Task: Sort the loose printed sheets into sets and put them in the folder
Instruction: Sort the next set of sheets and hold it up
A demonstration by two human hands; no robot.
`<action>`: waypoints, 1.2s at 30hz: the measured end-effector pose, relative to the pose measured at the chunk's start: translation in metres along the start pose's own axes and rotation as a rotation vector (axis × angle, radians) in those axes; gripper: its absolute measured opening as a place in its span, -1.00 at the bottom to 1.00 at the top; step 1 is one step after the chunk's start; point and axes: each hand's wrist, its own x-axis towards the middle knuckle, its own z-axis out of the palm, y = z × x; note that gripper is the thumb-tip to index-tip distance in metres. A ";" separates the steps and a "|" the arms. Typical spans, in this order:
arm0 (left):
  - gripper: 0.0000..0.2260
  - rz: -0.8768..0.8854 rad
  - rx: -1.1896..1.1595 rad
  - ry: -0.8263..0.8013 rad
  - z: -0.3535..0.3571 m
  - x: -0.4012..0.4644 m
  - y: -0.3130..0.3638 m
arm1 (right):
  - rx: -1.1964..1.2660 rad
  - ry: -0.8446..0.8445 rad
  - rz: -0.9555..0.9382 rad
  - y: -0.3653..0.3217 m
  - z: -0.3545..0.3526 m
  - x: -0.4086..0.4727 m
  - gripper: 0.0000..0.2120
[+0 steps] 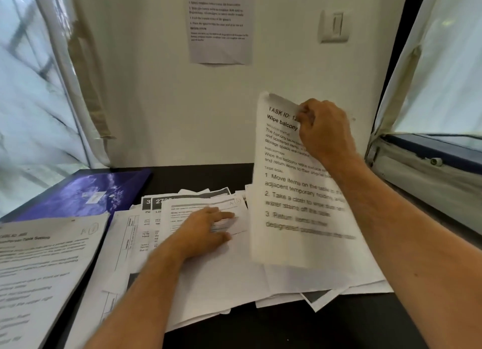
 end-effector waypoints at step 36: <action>-0.34 -0.261 -0.465 0.309 0.037 0.082 0.084 | -0.029 -0.728 0.238 0.049 0.047 -0.120 -0.79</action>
